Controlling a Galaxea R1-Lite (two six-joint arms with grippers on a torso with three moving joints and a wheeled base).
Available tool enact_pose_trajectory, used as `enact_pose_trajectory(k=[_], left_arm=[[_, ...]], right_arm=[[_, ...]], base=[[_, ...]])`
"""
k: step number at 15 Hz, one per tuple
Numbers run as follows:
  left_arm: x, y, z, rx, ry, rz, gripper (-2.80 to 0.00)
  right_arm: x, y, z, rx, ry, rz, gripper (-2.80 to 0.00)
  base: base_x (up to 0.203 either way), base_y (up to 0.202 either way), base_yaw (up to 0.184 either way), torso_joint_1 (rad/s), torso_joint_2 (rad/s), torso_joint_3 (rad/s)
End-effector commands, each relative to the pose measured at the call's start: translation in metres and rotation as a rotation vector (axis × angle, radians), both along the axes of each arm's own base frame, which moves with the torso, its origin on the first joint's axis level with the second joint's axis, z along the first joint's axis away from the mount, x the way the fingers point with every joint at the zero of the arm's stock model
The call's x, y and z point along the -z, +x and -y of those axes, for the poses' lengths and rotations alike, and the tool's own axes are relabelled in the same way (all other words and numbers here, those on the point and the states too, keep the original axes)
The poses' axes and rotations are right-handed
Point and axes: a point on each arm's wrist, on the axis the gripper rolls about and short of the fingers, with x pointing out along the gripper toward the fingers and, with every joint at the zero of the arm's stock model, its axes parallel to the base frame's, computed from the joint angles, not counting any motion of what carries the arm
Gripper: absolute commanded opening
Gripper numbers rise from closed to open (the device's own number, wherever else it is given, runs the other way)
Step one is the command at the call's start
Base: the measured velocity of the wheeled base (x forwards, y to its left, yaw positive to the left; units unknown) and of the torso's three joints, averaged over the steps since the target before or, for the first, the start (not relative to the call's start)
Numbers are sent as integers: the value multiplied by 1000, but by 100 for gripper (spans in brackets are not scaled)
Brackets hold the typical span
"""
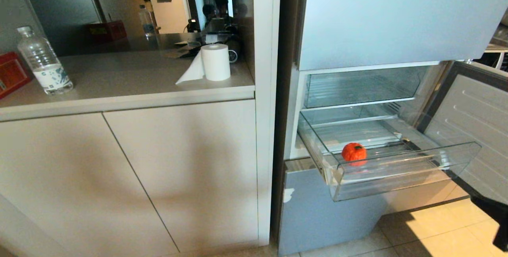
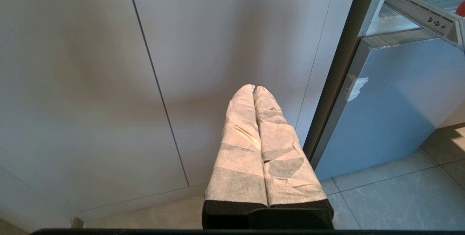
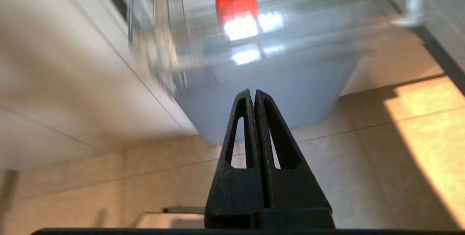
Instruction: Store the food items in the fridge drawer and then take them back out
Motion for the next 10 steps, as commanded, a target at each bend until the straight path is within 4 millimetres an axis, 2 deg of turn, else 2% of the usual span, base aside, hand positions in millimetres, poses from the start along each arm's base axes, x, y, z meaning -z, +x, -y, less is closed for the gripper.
enact_pose_trajectory(k=[1,5,7,10], left_arm=[[0,0,0,0,0,-1,-280],[0,0,0,0,0,0,-280],[0,0,0,0,0,-1,-280],[0,0,0,0,1,-1,-280]], right_arm=[[27,-62,3,-11,-44,182,-280],[75,-95,5,-32,-111,80,-280],[83,-101,5,-19,-116,89,-280],[86,-114,4,-10,-150,247,-280]], base=[[0,0,0,0,0,0],[0,0,0,0,0,0],[0,0,0,0,0,0],[0,0,0,0,0,0]])
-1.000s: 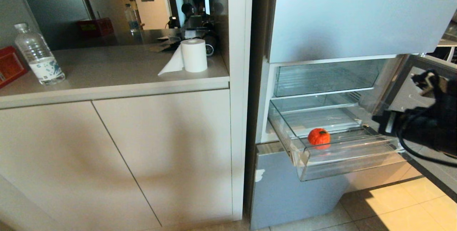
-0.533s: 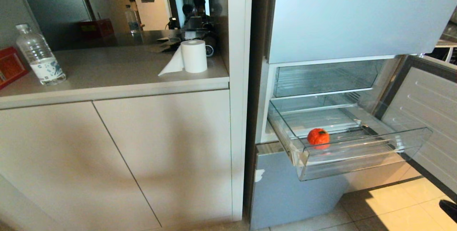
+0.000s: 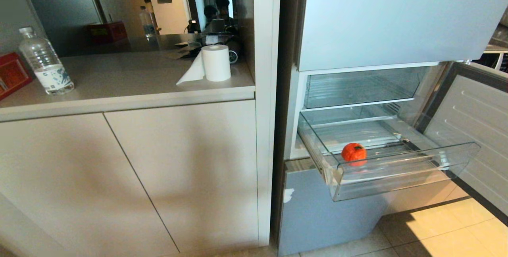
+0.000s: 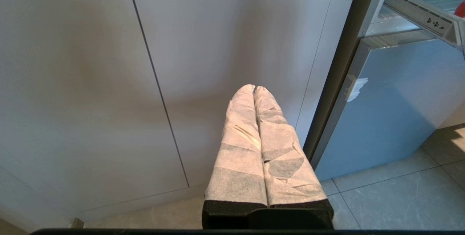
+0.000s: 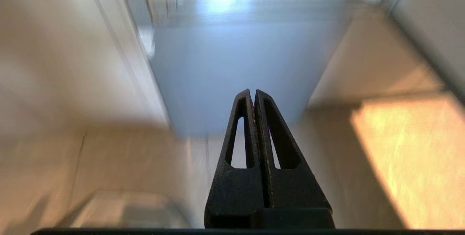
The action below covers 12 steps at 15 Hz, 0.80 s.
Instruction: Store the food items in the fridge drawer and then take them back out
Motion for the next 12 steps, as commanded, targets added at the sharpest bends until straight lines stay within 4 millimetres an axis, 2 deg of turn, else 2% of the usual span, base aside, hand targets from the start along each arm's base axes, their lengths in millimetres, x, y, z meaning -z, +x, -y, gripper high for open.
enact_pose_trajectory(k=[1,8,12], left_arm=[[0,0,0,0,0,-1,-280],[0,0,0,0,0,-2,-280],[0,0,0,0,0,-2,-280]], right_arm=[[5,-13,0,6,-25,156,-280],[4,-13,0,8,-39,154,-280],[4,-13,0,10,-39,154,-280]], base=[[0,0,0,0,0,0],[0,0,0,0,0,0],[-1,4,-138,6,2,3]])
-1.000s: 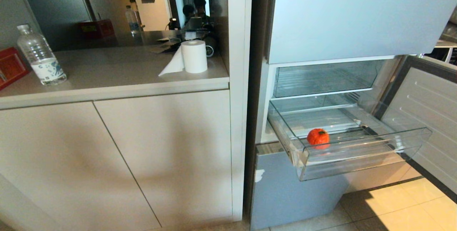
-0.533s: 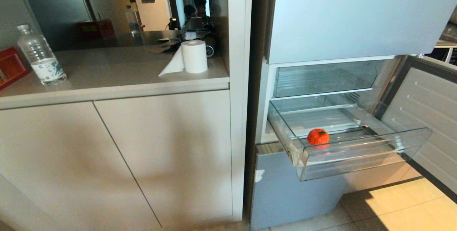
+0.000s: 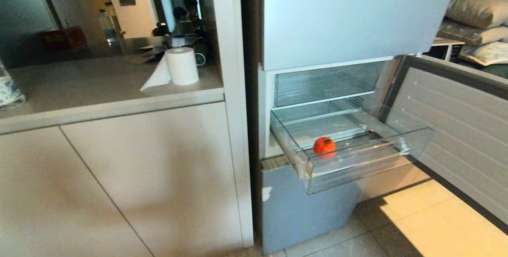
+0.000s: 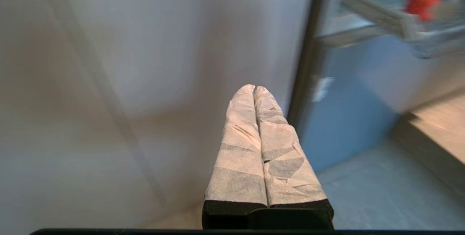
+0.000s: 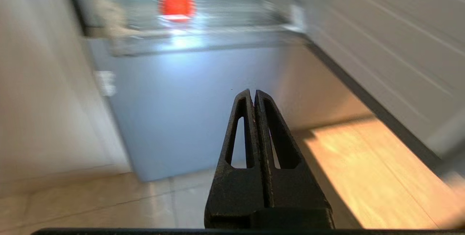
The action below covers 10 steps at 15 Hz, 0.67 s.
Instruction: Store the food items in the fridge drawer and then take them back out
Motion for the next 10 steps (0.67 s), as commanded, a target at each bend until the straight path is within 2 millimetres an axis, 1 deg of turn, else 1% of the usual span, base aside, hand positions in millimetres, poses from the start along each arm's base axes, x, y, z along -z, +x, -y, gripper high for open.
enact_pose_trajectory(k=[1,10], left_arm=[[0,0,0,0,0,-2,-280],[0,0,0,0,0,0,-280]], right_arm=[[0,0,0,0,-1,-2,-280],[0,0,0,-3,10,1,-280]], base=[[-1,7,-175,6,2,2],[2,10,-176,4,2,2]])
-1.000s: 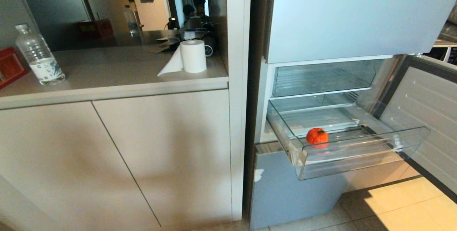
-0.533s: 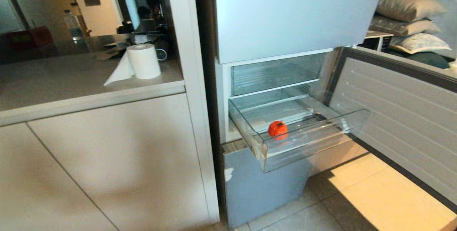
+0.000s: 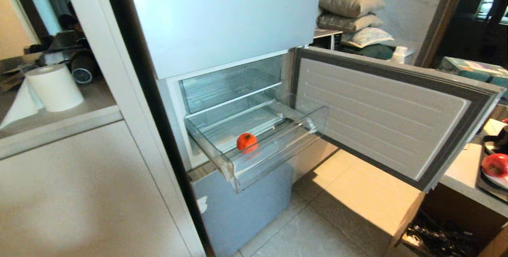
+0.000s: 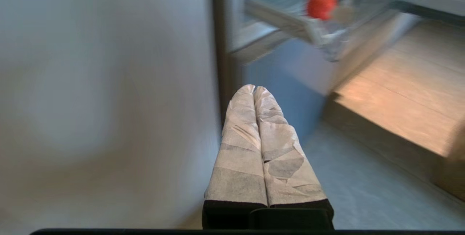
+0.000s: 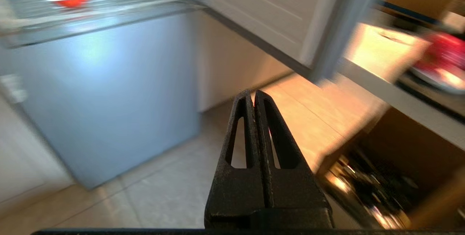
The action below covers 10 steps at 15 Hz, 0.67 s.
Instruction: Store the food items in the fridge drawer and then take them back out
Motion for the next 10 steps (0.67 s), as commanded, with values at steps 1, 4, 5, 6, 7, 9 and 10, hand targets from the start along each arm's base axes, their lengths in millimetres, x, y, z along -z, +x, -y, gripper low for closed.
enact_pose_trajectory(k=[1,4,5,6,7,9,10], left_arm=[[0,0,0,0,0,0,-280],[0,0,0,0,0,-2,-280],[0,0,0,0,0,-2,-280],[0,0,0,0,0,0,-280],[0,0,0,0,0,-1,-280],[0,0,0,0,0,-2,-280],[0,0,0,0,0,-2,-280]], right_arm=[[0,1,0,-2,4,-9,-280],[-4,13,0,4,11,-154,-280],[-7,20,0,20,29,-208,-280],[-14,29,1,47,64,-236,-280],[-22,41,1,84,111,-253,-280],[-37,69,8,204,206,-303,-280],[-43,84,15,281,246,-324,-280]], base=[[3,15,-153,2,2,2],[-1,2,-30,1,2,0],[0,0,0,0,0,0],[0,0,0,0,0,0],[0,0,0,0,0,0],[0,0,0,0,0,0],[0,0,0,0,0,0]])
